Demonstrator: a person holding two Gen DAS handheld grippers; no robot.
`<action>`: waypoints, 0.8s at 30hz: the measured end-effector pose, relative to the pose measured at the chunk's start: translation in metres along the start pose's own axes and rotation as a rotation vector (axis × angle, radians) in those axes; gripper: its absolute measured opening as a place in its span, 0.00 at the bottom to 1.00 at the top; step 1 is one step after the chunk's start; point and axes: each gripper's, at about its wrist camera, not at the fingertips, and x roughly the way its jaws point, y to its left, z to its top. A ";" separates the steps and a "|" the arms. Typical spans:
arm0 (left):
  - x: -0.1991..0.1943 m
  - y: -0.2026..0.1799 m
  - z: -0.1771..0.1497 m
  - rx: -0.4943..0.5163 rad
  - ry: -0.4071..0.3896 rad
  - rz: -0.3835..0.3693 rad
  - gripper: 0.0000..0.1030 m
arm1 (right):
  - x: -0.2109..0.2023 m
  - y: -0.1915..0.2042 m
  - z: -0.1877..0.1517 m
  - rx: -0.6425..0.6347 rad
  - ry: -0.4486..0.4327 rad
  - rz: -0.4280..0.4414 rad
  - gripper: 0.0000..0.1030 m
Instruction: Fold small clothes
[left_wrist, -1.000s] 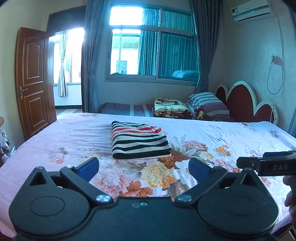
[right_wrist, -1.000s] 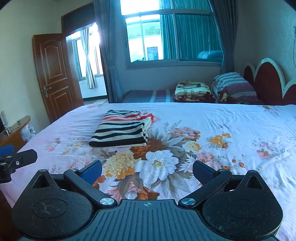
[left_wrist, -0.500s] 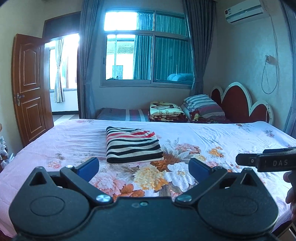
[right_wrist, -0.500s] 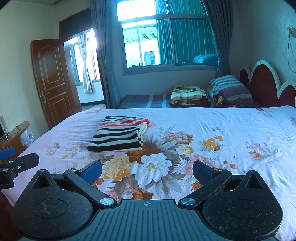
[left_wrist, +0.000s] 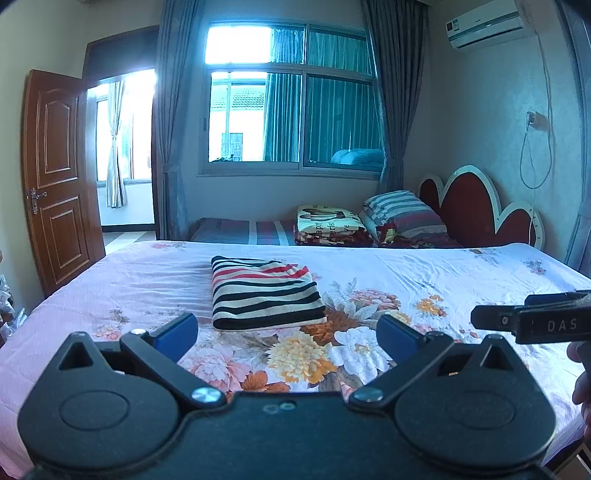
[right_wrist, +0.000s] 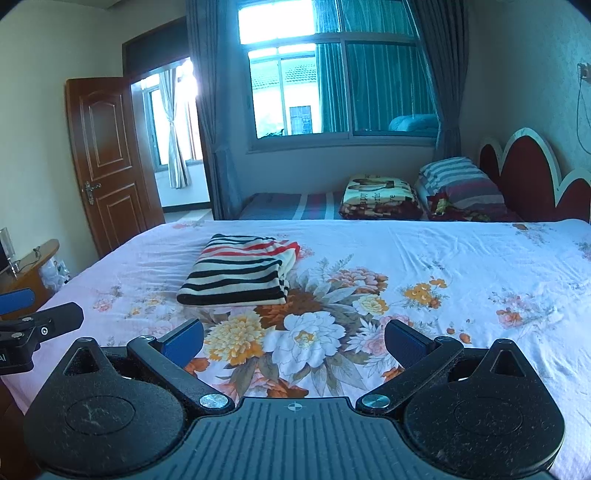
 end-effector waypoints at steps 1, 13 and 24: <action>0.000 0.001 0.000 0.001 0.000 0.000 1.00 | 0.000 -0.001 0.000 0.001 0.002 0.000 1.00; 0.004 0.003 0.001 -0.002 0.008 -0.003 1.00 | 0.005 0.002 -0.002 -0.005 0.014 0.003 1.00; 0.006 0.002 0.000 0.000 0.001 0.009 1.00 | 0.007 0.001 -0.002 -0.012 0.017 0.007 1.00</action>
